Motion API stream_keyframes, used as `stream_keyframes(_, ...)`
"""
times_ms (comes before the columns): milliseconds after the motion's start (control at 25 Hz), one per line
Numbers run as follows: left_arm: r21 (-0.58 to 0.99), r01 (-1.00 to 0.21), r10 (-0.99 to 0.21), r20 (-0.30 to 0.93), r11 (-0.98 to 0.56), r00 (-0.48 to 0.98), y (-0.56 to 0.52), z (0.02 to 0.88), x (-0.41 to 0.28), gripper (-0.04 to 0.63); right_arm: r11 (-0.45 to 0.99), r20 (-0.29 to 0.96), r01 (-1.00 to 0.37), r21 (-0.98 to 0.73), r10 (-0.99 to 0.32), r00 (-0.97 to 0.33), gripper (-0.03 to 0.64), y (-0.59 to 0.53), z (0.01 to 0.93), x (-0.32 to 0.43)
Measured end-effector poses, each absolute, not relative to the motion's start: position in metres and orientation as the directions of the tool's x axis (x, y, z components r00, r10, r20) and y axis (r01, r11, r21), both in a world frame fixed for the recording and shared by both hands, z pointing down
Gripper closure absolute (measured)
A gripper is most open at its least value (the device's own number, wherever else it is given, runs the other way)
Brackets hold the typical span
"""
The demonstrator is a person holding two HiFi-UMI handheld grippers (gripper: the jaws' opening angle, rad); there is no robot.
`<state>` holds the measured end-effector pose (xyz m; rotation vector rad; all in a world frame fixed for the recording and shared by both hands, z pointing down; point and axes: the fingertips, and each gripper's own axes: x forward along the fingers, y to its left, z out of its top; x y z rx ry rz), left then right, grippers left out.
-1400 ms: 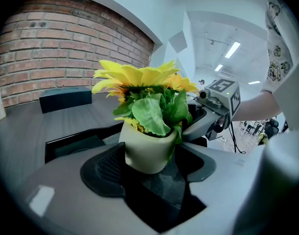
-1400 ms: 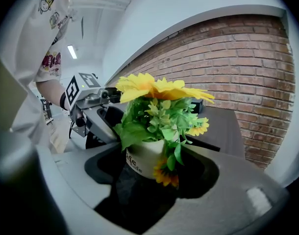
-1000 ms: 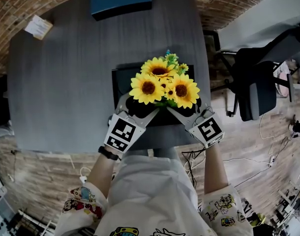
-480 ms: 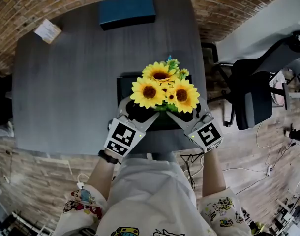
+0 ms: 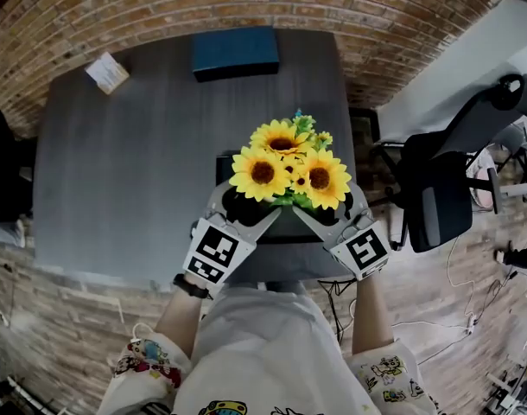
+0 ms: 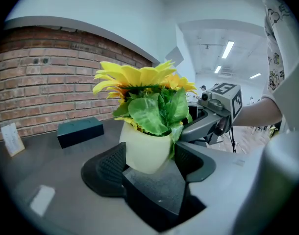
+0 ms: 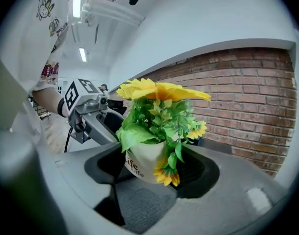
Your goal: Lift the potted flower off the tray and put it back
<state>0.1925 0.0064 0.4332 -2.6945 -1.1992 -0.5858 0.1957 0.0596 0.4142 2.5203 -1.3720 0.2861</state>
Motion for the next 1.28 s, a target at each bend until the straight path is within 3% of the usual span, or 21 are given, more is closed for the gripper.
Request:
stream_keyframes(880, -0.074, 0.682, 0.654, 0.225, -0.728, 0.722, -0.015, 0.341, 0.156, 0.281, -0.513, 0.056, -0.809, 0.287, -0.834, 0.549, 0.314, 0.033, 0.303, 0.155)
stream_keyframes(1280, -0.103, 0.676, 0.652, 0.192, -0.730, 0.734, -0.008, 0.325, 0.150, 0.281, -0.528, 0.019, -0.802, 0.279, -0.832, 0.555, 0.316, 0.040, 0.288, 0.148)
